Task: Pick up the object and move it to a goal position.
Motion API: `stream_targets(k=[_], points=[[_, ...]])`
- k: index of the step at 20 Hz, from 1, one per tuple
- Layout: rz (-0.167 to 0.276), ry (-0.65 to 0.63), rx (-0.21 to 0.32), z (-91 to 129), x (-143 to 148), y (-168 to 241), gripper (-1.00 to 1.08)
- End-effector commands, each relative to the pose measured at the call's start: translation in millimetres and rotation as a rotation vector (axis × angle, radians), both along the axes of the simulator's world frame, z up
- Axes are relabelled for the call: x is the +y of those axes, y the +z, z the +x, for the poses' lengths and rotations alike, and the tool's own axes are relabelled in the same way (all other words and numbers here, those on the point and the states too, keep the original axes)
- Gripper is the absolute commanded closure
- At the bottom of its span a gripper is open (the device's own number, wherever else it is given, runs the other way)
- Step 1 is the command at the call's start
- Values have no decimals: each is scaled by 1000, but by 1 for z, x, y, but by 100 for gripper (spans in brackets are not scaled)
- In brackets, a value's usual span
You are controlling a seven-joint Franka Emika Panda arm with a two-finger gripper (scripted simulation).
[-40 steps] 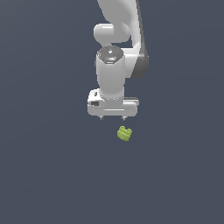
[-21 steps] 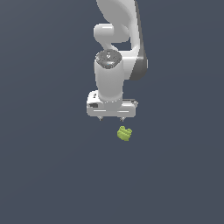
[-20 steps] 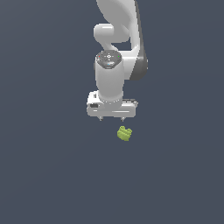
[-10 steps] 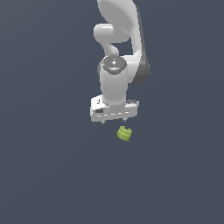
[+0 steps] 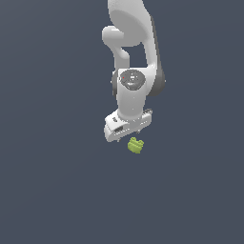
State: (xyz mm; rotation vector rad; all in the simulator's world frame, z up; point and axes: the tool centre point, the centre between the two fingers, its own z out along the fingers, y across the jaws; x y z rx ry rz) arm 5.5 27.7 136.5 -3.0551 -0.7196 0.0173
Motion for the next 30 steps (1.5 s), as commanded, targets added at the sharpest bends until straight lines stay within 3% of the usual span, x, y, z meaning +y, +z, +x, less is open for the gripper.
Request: stream_targets(k=[1, 16, 30], points=[[-1, 84, -1, 1, 5, -6, -92], [1, 503, -9, 3, 32, -35, -92], [3, 583, -11, 3, 38, -44, -92]])
